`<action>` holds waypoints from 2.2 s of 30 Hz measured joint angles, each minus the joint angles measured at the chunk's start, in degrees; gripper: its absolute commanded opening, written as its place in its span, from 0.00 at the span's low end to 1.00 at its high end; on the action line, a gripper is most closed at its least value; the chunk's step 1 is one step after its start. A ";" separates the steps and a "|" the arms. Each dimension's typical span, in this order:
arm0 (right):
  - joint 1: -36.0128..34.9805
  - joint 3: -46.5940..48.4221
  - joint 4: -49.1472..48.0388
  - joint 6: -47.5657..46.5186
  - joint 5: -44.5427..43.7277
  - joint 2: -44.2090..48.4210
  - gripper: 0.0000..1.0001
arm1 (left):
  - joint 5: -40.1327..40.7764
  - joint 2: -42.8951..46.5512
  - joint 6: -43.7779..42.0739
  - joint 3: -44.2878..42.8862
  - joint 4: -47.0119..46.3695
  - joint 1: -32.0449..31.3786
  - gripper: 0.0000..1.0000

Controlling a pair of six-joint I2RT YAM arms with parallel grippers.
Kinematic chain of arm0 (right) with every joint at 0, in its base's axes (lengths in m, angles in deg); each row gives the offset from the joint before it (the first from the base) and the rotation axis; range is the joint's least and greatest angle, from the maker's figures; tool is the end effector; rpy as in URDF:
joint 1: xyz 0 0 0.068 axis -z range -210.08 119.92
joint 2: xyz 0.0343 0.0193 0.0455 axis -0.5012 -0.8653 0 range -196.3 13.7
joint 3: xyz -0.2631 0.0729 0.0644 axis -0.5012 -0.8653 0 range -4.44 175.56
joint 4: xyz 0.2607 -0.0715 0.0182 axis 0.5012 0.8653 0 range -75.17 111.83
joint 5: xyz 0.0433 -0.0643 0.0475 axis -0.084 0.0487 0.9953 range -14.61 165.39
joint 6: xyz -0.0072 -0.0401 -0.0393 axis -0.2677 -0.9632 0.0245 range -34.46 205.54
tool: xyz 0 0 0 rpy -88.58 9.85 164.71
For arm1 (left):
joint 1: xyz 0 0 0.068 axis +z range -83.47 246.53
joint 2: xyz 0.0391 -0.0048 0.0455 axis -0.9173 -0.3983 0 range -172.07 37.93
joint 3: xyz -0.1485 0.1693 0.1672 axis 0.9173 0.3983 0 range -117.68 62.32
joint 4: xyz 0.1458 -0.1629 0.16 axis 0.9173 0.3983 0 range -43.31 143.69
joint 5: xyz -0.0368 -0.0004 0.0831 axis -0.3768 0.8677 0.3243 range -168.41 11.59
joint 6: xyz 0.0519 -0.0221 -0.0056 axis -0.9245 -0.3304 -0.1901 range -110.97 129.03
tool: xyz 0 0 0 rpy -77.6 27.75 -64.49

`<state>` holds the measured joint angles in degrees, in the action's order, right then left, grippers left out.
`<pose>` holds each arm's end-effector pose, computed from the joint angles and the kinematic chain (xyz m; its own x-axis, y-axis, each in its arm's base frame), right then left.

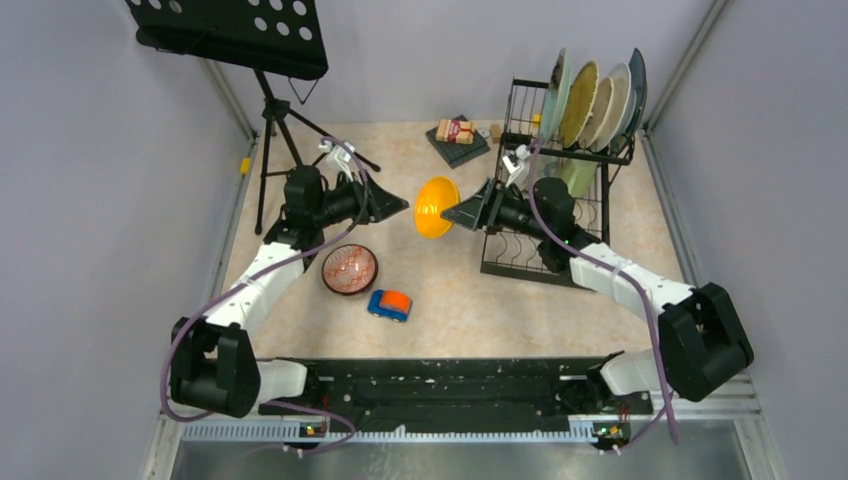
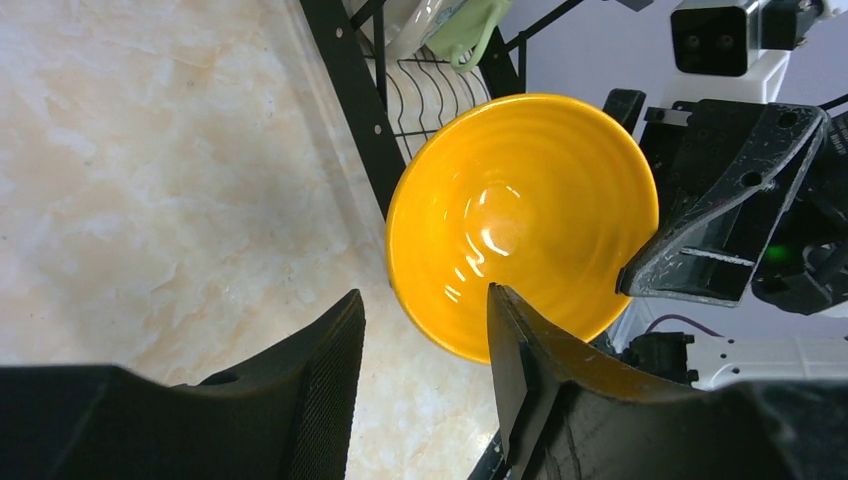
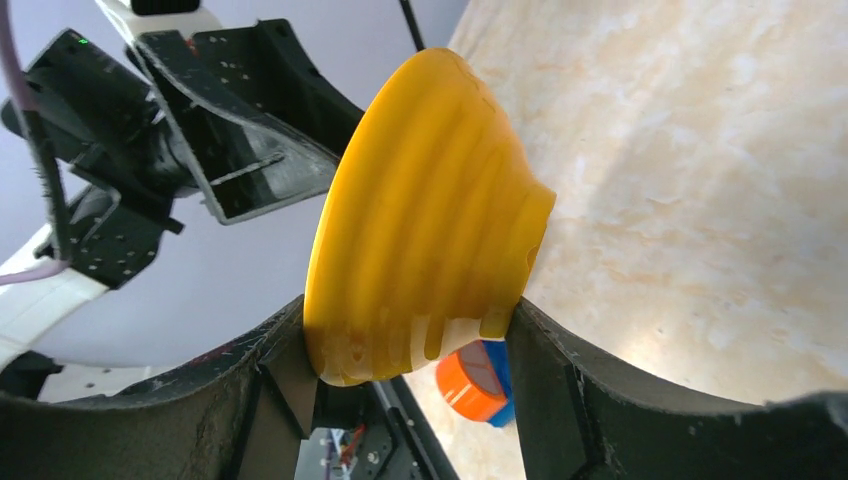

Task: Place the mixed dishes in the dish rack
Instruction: Insert the bowl into the dish rack.

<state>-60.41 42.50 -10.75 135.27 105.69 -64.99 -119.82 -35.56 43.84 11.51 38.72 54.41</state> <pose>0.2685 0.1802 0.2854 -0.7230 0.3402 -0.6013 -0.4910 0.3593 0.7936 0.2893 -0.0888 0.3049 -0.6509 -0.2981 -0.6981 0.5010 0.5222 -0.6901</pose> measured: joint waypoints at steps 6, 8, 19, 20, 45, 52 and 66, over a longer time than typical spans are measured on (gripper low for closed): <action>0.07 0.02 9.22 -5.88 -4.83 4.20 0.40 | 0.83 0.76 -1.40 -0.11 1.64 0.00 0.52; 0.31 0.02 12.48 -7.63 -5.97 5.60 0.40 | 0.96 0.76 -1.68 -0.11 2.01 0.00 0.52; 9.62 -0.02 26.36 -13.94 -9.01 16.61 0.38 | 0.94 0.76 -1.97 -0.11 2.27 0.00 0.52; 10.47 -0.02 27.85 -14.91 -9.35 17.55 0.38 | 0.94 0.76 -1.97 -0.11 2.27 0.00 0.52; 29.40 -0.04 44.87 -36.22 -20.85 16.33 0.32 | 0.72 0.76 -2.34 -0.11 2.64 0.00 0.51; 35.10 -0.02 43.01 -39.32 -19.56 10.73 0.34 | 0.70 0.76 -3.56 -0.11 3.23 0.00 0.51; 40.28 1.20 35.19 -47.34 -14.91 4.66 0.35 | 0.28 0.74 -8.85 -3.15 7.61 0.00 0.50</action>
<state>-20.12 43.70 24.44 87.93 90.79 -60.34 -119.53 -34.82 34.98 8.37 46.33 54.41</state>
